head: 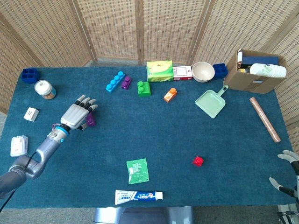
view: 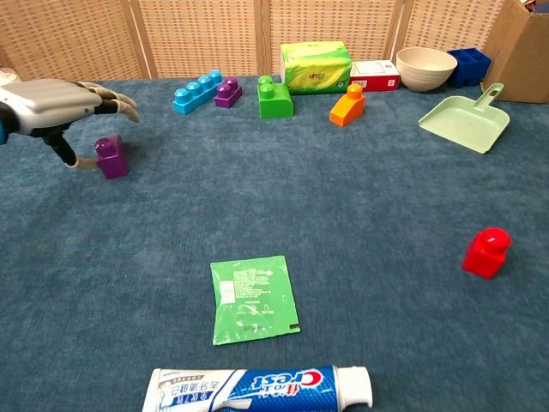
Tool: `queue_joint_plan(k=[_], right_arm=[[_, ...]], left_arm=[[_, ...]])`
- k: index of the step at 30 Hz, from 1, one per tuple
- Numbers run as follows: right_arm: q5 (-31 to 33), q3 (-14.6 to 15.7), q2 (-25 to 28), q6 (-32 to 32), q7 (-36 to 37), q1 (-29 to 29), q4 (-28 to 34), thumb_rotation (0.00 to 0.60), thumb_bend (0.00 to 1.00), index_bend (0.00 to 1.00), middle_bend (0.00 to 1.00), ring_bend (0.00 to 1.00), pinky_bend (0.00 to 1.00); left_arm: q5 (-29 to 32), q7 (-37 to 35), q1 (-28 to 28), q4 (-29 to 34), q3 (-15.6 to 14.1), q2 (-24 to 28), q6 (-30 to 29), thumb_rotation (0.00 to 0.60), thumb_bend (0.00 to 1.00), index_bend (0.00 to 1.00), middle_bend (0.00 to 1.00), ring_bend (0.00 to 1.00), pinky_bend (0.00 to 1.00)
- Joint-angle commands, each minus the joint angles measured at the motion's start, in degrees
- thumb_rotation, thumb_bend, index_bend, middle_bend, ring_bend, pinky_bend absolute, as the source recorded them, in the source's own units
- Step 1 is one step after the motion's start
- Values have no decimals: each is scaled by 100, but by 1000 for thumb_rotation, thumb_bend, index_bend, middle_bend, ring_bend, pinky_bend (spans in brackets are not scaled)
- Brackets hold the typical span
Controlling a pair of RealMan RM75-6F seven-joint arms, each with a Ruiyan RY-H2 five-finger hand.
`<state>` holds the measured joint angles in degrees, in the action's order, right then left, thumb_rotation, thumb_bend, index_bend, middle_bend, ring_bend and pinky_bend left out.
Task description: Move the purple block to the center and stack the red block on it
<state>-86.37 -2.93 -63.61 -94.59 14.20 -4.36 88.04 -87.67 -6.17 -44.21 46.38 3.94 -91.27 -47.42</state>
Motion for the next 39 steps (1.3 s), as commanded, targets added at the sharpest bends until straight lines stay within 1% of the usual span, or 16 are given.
queue_joint_plan(k=[1,6,14,24,32,39], right_arm=[[9,-4,-3,-6,14,-16,-8,600,98,306,262,21,42],[26,-13,2,-23,42,-58,-19,600,99,307,262,20,42],[17,-36,9,-75,99,-112,-36,600,99,307,262,19,44],[25,-51,0,-94,137,-164,-57,600,98,313,263,16,46],[6,-72,-8,-131,183,-193,-76,600,100,332,263,14,51],[-17,-81,-9,-167,214,-221,-81,600,99,335,264,11,52]], left_arm=[[34,-80,-79,-102,8,-85,53,600,341,154,32,0,0],[112,-172,-209,-241,30,-229,172,600,341,186,37,0,0],[236,-231,-302,-301,19,-251,334,600,342,350,46,0,0],[373,-249,-279,-279,-15,-164,404,600,342,410,74,0,0],[447,-210,-299,-293,0,-202,394,600,341,537,126,16,0],[459,-240,-298,-82,1,-31,334,600,342,602,152,25,0]])
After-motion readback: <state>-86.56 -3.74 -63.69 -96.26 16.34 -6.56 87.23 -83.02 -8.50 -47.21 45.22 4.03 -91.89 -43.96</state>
